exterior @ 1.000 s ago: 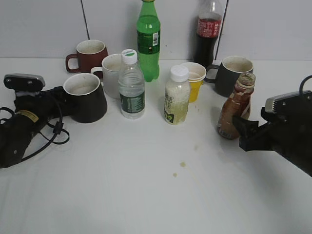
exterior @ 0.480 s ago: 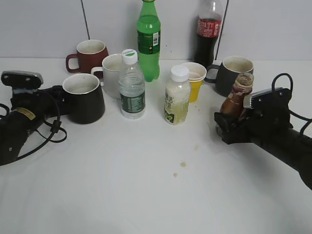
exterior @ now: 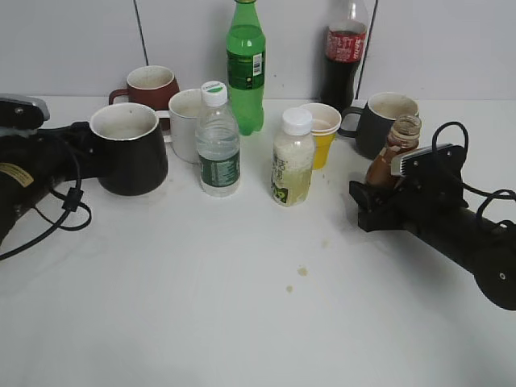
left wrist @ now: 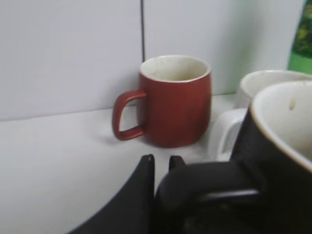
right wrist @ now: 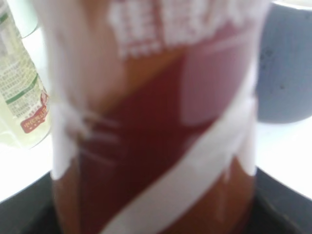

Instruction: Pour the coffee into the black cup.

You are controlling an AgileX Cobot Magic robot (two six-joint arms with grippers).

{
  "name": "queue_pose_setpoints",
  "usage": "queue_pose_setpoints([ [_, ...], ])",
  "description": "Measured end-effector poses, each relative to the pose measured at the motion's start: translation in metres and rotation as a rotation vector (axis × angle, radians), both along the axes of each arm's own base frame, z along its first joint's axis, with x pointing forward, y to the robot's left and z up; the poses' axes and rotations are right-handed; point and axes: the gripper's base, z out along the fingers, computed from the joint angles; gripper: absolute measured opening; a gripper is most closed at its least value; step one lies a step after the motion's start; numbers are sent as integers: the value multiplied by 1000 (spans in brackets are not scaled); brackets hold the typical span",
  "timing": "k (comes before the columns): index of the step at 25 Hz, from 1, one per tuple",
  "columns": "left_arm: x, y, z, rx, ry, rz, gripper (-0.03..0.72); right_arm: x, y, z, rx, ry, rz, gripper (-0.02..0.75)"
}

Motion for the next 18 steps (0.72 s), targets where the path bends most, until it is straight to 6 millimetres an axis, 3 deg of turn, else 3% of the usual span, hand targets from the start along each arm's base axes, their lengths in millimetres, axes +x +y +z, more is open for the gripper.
queue_pose_setpoints([
  [8,-23,-19,5,59,4,-229,56,-1,2,12,-23,-15,27,504],
  [14,-38,-61,5,81,-10,-431,56,0,13,71,-86,-241,140,504],
  [18,-43,-86,9,83,-40,-521,56,-2,31,98,-168,-375,220,504],
])
